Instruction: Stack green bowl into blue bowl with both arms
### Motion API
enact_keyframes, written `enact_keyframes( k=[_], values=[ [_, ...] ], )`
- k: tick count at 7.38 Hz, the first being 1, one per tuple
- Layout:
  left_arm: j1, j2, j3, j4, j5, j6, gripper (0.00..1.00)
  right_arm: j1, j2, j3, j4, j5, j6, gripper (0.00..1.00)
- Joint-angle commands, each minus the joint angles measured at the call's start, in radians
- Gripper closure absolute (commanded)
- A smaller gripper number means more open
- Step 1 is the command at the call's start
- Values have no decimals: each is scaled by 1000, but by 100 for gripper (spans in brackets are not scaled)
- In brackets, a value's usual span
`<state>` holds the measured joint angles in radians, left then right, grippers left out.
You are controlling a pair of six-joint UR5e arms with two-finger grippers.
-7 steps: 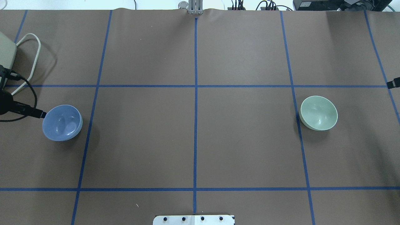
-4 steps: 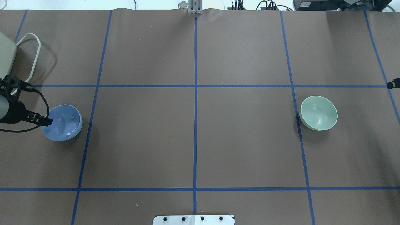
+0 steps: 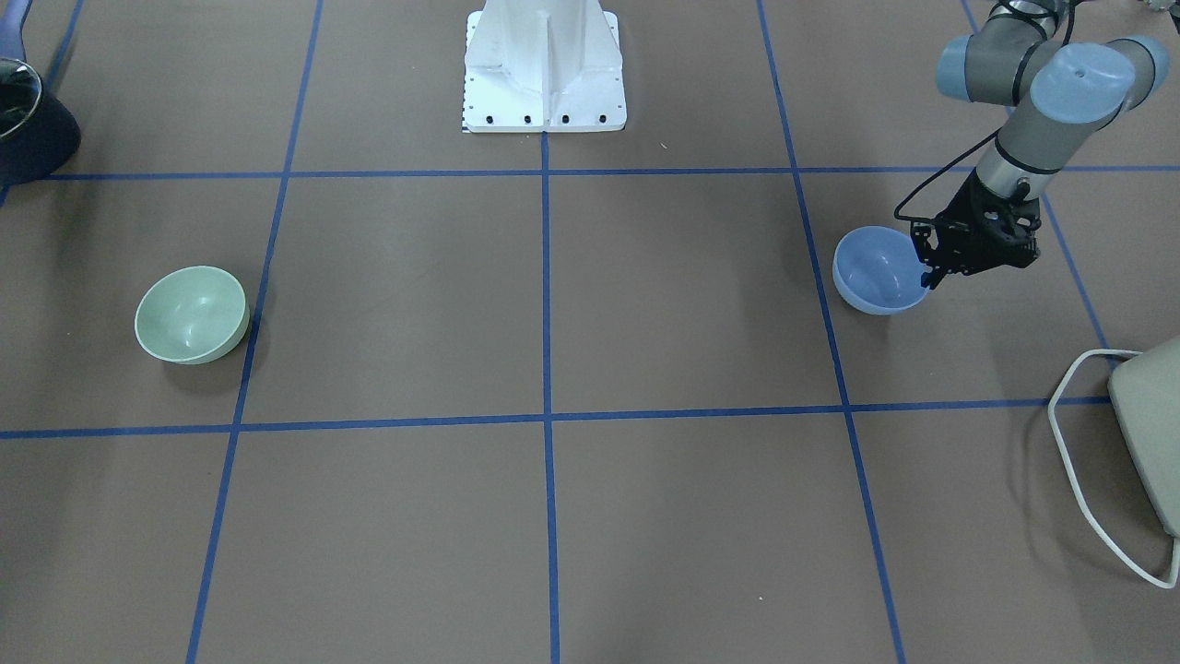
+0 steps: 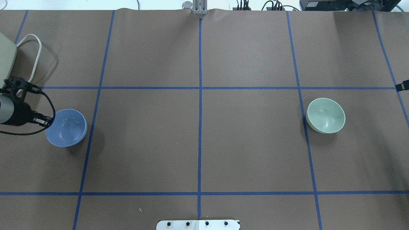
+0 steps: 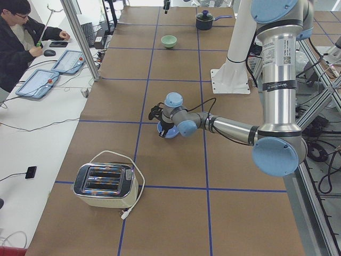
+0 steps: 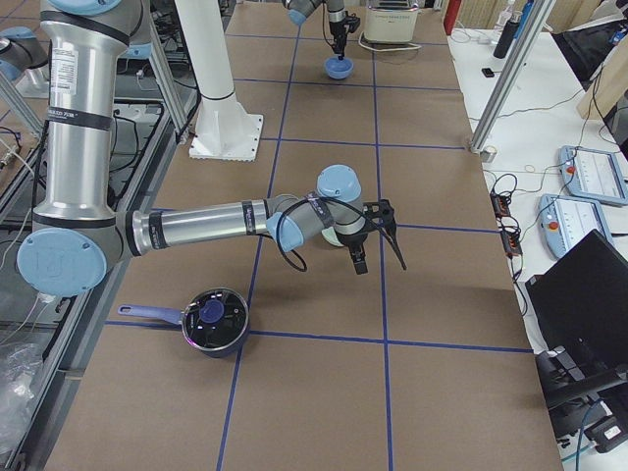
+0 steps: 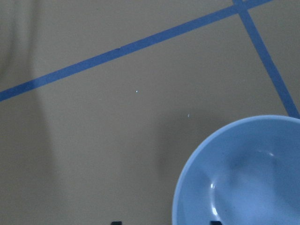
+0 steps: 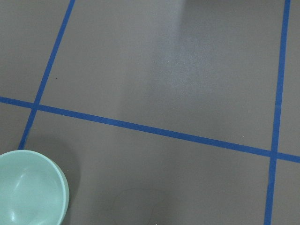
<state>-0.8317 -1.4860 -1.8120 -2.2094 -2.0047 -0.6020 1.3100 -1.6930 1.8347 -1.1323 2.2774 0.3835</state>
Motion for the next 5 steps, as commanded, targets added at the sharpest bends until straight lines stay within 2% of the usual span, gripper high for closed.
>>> enact_keyframes(
  k=[1, 2, 4, 5],
  values=[
    [-1, -34, -55, 19, -72, -12, 100, 0, -1, 0, 0, 1, 0, 0],
    [-1, -118, -56, 93, -72, -60, 100, 0, -1, 0, 2, 1, 0, 0],
    [32, -407, -44, 367, -66, -159, 100, 0, -4, -3, 6, 2, 0, 0],
    [104, -545, -5, 486, -57, -195, 100, 0, -4, -5, 6, 2, 0, 0]
  ],
)
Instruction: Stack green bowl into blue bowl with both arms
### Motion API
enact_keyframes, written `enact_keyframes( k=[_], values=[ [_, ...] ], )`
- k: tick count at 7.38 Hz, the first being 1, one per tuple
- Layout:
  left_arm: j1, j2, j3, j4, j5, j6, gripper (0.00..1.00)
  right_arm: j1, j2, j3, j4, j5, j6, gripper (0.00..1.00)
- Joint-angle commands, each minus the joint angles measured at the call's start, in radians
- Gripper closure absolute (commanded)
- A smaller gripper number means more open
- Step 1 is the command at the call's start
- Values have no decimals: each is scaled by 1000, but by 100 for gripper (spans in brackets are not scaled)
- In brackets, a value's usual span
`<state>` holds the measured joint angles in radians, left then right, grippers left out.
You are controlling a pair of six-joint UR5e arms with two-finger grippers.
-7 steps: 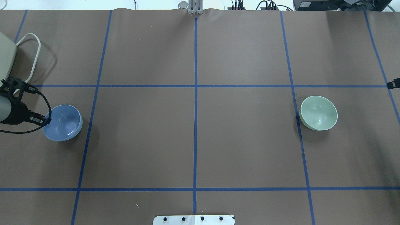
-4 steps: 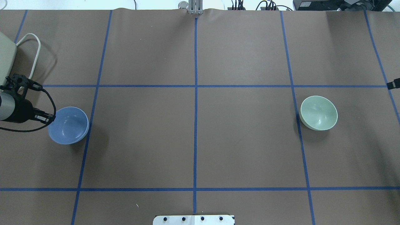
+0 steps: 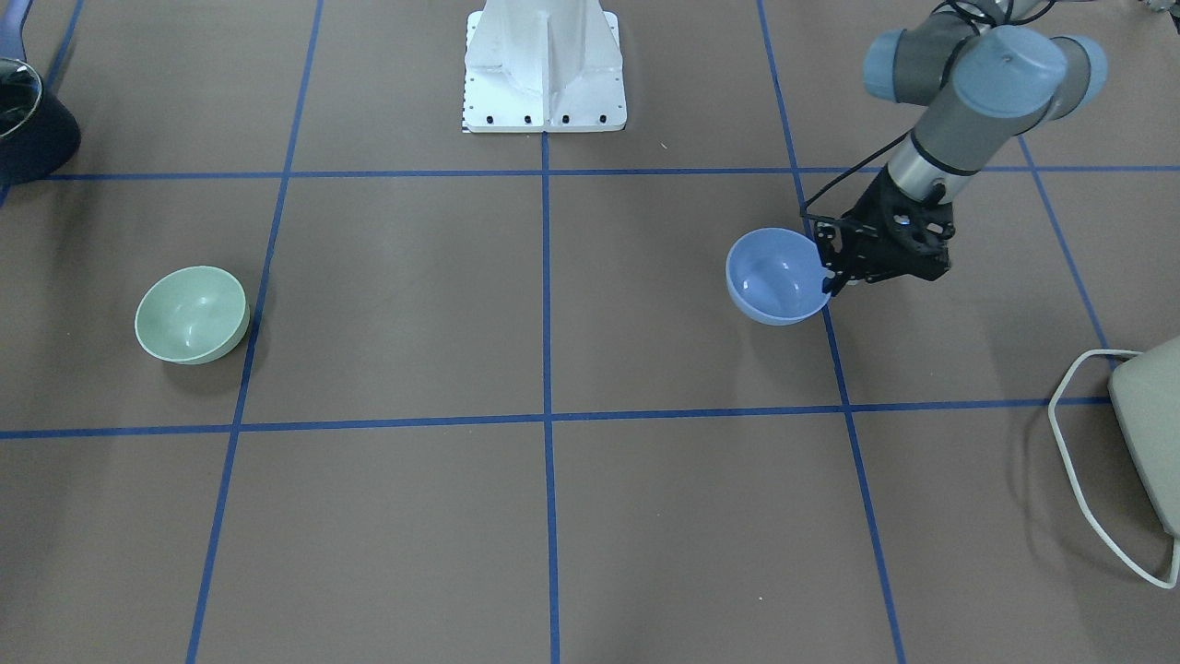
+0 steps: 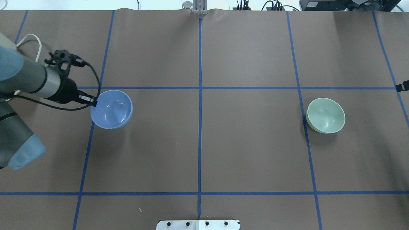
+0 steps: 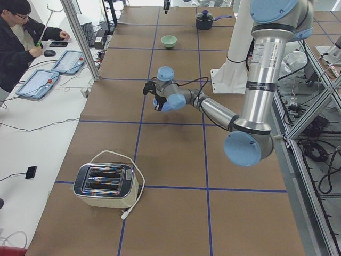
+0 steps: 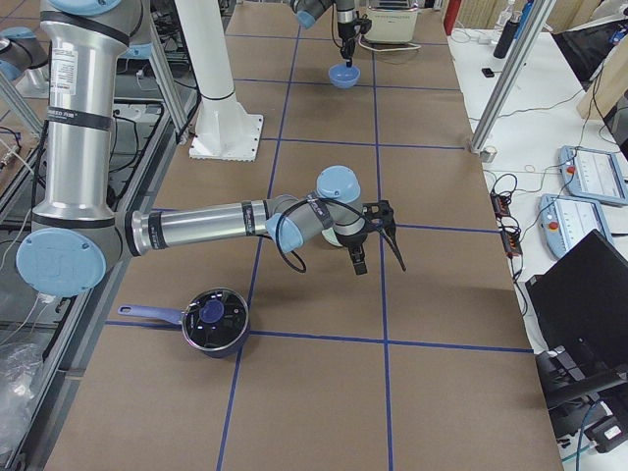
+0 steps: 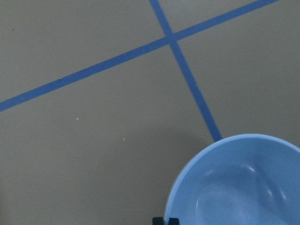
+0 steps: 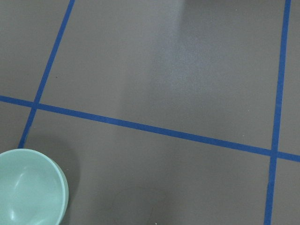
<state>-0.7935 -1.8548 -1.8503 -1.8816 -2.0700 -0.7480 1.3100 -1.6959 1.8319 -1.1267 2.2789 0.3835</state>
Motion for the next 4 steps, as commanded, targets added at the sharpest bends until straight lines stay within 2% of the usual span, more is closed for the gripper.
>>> enact_keyframes(
  k=[1, 2, 4],
  values=[
    [101, -280, 90, 192, 34, -112, 100, 0, -1, -2, 1, 1, 0, 0],
    [178, -341, 152, 191, 109, -141, 100, 0, -1, -2, 1, 2, 0, 0],
    [227, -437, 256, 184, 142, -174, 100, -1, 1, -5, 1, 1, 0, 0]
  ],
)
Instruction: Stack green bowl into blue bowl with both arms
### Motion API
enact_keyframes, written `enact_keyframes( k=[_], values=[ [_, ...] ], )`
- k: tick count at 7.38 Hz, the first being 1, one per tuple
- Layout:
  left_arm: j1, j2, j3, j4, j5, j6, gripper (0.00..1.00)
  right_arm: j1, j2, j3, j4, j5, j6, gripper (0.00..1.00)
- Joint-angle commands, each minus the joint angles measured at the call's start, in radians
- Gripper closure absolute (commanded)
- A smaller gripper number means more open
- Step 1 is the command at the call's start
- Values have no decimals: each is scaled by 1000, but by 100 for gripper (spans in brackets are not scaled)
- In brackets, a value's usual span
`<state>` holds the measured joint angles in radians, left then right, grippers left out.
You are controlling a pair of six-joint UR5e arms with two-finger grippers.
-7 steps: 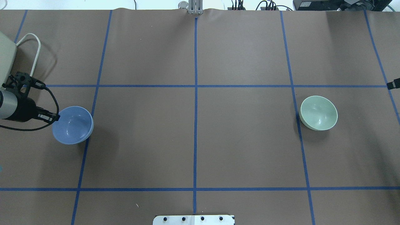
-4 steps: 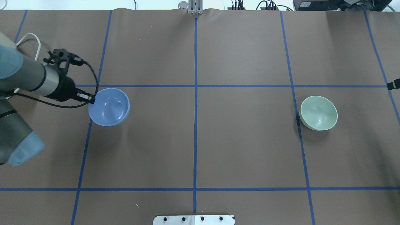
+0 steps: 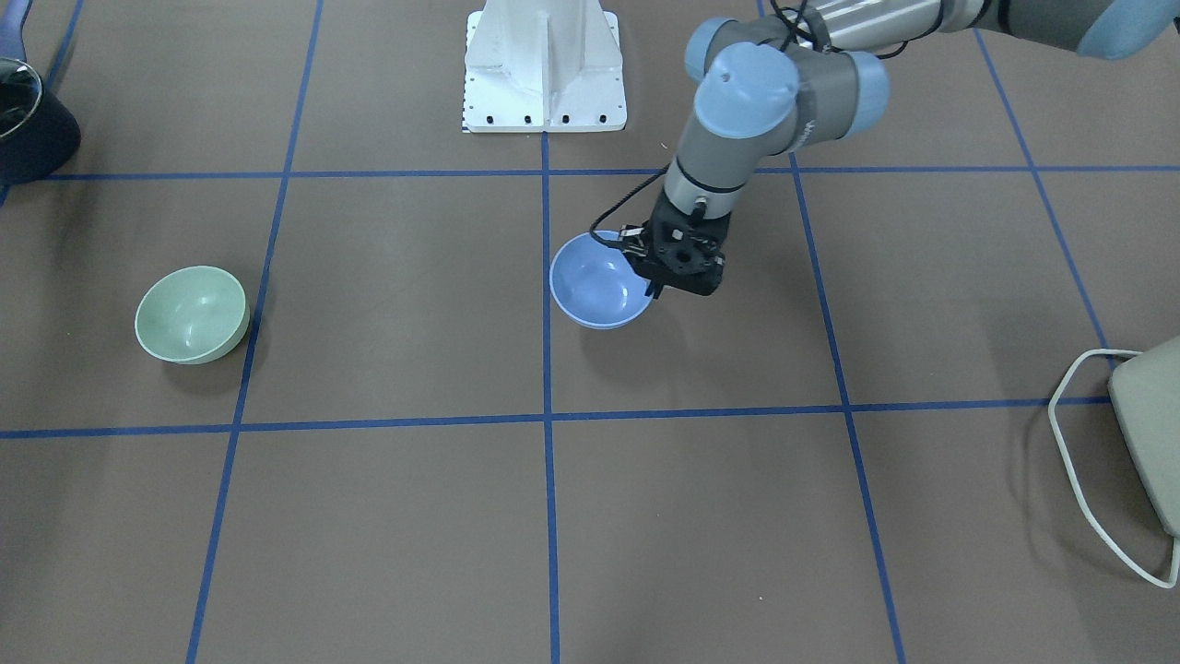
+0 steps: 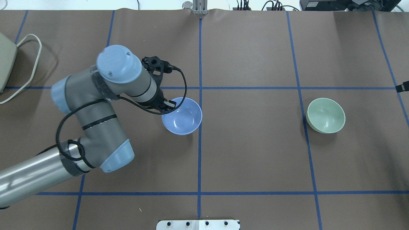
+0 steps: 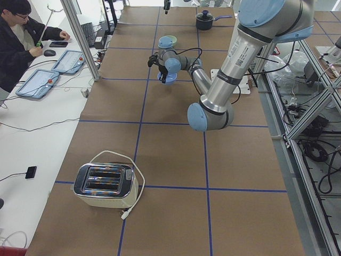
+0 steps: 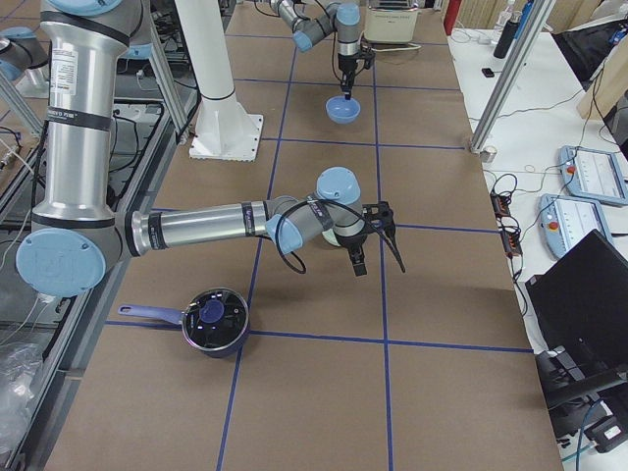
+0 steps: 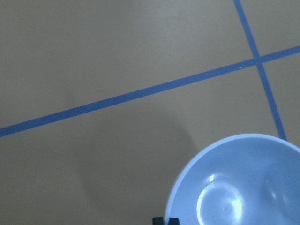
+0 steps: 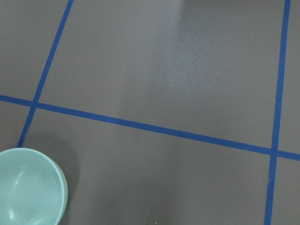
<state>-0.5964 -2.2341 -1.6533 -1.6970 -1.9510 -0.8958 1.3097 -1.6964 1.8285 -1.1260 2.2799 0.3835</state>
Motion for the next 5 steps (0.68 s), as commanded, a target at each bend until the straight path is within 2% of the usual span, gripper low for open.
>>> enact_keyframes(
  k=[1, 5],
  values=[
    [35, -77, 78, -1, 23, -26, 100, -1, 1, -2, 0, 0, 2, 0],
    [49, -85, 121, -25, 52, -22, 100, -1, 3, -2, -2, 0, 3, 0]
  ],
)
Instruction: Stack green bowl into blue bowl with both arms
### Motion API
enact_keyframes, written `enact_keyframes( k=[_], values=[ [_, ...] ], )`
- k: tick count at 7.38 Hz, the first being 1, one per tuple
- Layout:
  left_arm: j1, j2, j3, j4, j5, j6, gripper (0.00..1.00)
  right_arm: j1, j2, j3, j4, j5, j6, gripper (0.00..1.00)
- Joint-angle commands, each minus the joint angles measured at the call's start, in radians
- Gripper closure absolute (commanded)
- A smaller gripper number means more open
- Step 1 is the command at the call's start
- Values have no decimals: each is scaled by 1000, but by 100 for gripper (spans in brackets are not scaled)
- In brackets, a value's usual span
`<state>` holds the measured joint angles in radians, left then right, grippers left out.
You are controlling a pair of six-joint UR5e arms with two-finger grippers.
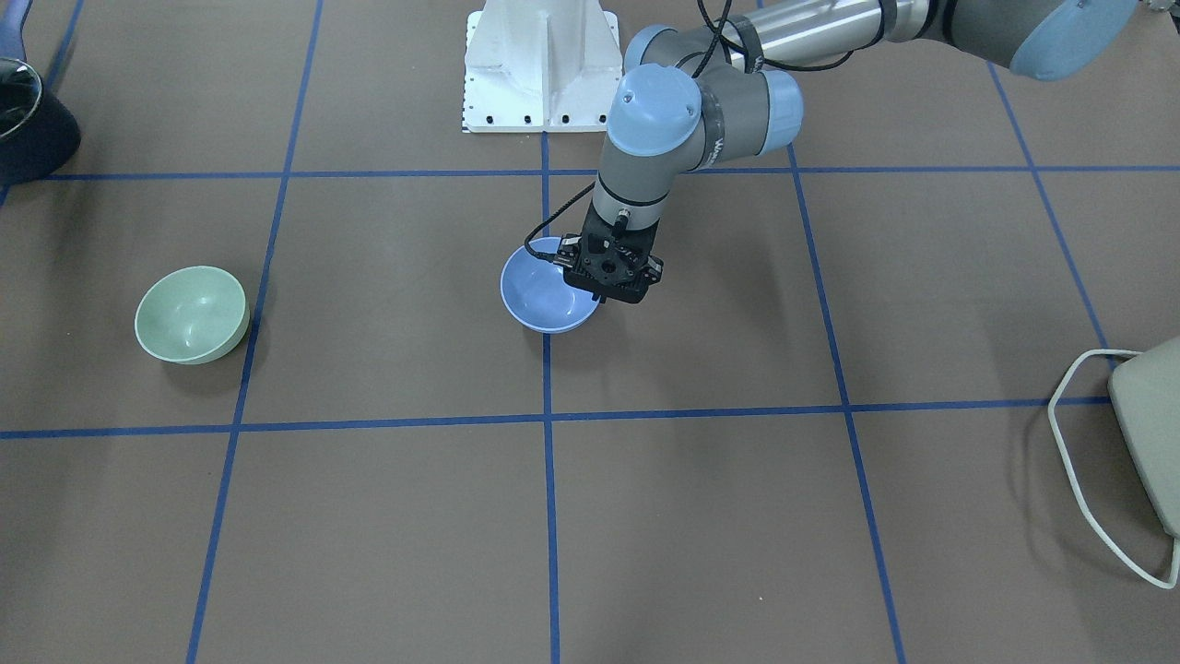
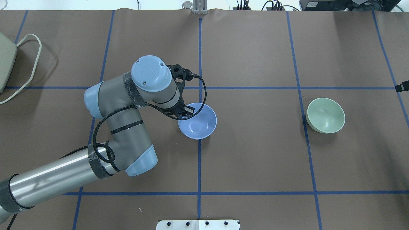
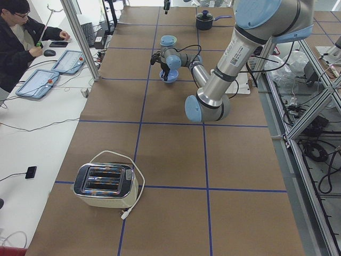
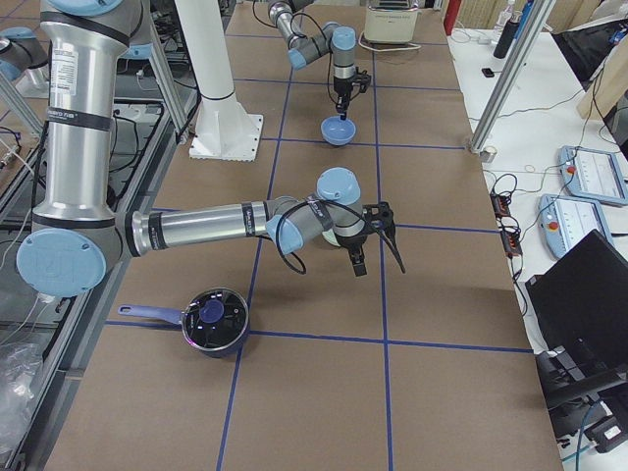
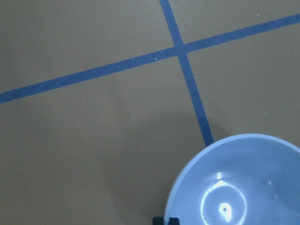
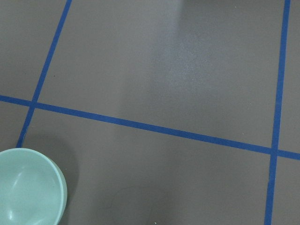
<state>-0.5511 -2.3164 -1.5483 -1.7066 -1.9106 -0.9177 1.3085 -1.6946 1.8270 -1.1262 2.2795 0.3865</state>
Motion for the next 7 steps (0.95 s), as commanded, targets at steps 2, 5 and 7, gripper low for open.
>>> enact_keyframes(
  k=[2, 5, 7],
  values=[
    [5, -6, 43, -73, 12, -3, 100, 0, 6, -2, -1, -2, 0, 0],
    [3, 0, 37, -96, 50, 5, 2, -3, 9, -3, -1, -2, 2, 0],
    [-47, 9, -31, -58, 26, 10, 1, -9, 12, -9, -3, 2, 5, 0]
  ],
)
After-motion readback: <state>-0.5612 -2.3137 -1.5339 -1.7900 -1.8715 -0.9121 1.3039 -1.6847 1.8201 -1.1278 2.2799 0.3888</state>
